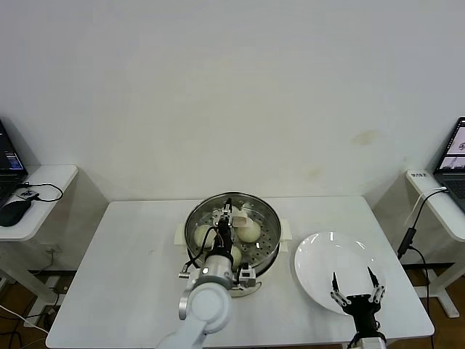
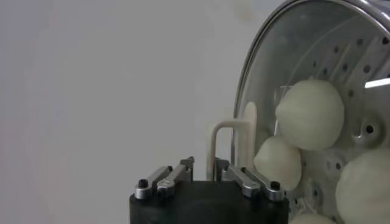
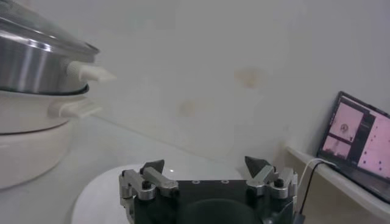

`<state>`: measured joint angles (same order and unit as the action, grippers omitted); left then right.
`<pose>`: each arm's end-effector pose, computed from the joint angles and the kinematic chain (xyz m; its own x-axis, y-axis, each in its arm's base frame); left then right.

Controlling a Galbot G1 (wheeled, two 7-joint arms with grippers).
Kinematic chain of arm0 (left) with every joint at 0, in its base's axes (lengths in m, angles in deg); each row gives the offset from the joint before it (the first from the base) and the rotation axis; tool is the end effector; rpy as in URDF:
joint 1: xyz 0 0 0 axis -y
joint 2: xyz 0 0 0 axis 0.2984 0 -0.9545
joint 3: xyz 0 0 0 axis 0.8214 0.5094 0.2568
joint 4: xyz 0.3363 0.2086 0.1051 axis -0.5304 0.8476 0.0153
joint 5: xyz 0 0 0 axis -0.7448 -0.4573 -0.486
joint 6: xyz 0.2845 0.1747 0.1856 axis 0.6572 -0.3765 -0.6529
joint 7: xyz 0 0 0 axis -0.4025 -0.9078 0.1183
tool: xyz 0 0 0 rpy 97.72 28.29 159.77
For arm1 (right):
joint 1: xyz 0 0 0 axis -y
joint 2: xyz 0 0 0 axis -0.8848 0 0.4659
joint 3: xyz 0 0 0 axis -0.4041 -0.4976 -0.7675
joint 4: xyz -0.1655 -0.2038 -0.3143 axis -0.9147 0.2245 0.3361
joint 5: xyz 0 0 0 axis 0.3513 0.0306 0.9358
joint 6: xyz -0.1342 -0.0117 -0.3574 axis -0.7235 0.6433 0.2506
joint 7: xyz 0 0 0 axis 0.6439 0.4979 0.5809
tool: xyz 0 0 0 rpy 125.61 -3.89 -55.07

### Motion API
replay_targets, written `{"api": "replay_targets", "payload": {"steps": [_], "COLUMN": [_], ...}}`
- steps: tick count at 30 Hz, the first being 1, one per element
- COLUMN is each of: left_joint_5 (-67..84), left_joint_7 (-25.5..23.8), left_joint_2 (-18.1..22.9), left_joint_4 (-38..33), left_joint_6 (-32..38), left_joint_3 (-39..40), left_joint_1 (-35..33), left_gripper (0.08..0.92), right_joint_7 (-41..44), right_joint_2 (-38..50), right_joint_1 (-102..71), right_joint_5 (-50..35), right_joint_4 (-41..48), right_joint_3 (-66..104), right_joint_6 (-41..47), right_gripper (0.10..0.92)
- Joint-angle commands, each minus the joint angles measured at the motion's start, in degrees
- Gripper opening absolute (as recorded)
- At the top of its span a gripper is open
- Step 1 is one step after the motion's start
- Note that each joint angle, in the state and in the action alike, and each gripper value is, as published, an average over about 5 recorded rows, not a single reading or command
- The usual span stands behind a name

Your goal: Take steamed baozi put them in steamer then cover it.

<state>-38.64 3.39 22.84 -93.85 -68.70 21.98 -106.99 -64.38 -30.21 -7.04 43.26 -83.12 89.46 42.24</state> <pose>0.3103 -0.1508 -0.3124 -0.9920 0.1142 0.0537 0.0611 0.0618 0.9962 0.1292 -0.0867 -0.4148 -0.9891 0.1262 0.0762 0.0858 0.9131 -0.3986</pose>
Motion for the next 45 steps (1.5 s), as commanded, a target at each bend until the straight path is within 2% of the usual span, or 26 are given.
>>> {"api": "replay_targets", "payload": {"steps": [1,9,12,14,16,19,22,25,33,45], "left_joint_5": [1.58,13.95,24.17,33.54,45.39,69.86,87.90,97.43,105.18,104.99], "left_joint_7": [1.15,5.70,9.08,13.27,18.64,25.14,27.50,29.36,29.24,26.81], "left_joint_2": [-1.39,-6.20,-9.08,-11.07,-12.63,-14.43,-14.94,-15.33,-15.57,-15.25], "left_joint_4": [-5.75,-17.53,-22.11,-24.27,-25.28,-23.99,-20.68,-18.55,-14.64,-9.74], "left_joint_6": [0.05,0.29,1.12,2.98,7.24,18.43,27.83,30.89,32.41,35.36], "left_joint_3": [-0.21,-3.13,-6.00,-9.23,-13.59,-22.85,-31.85,-36.66,-39.24,-38.00], "left_joint_1": [-3.88,-11.73,-16.41,-19.91,-22.95,-27.10,-31.12,-35.09,-42.34,-44.30], "left_gripper": [0.518,0.742,0.801,0.817,0.821,0.823,0.823,0.823,0.823,0.823], "right_joint_7": [-0.01,-0.01,0.08,0.19,0.31,0.57,0.82,1.01,1.54,1.90], "right_joint_2": [-0.04,-0.02,0.00,0.01,0.03,0.30,0.95,1.79,4.16,4.37], "right_joint_1": [-0.12,-0.35,-0.41,-0.52,-0.71,-1.21,-1.98,-2.84,-6.20,-7.69], "right_joint_5": [0.14,0.16,0.14,0.09,0.00,-0.64,-1.80,-3.14,-6.93,-7.69], "right_joint_4": [-0.26,0.13,0.27,0.18,0.05,-0.31,-0.86,-1.56,-3.06,-3.49], "right_joint_3": [-0.16,-0.26,-0.26,-0.26,-0.30,-0.44,-0.76,-0.98,-1.14,-2.78], "right_joint_6": [0.03,0.13,0.23,0.34,0.39,0.40,0.39,0.43,0.33,0.15], "right_gripper": [0.823,0.823,0.823,0.823,0.823,0.823,0.823,0.823,0.823,0.823]}}
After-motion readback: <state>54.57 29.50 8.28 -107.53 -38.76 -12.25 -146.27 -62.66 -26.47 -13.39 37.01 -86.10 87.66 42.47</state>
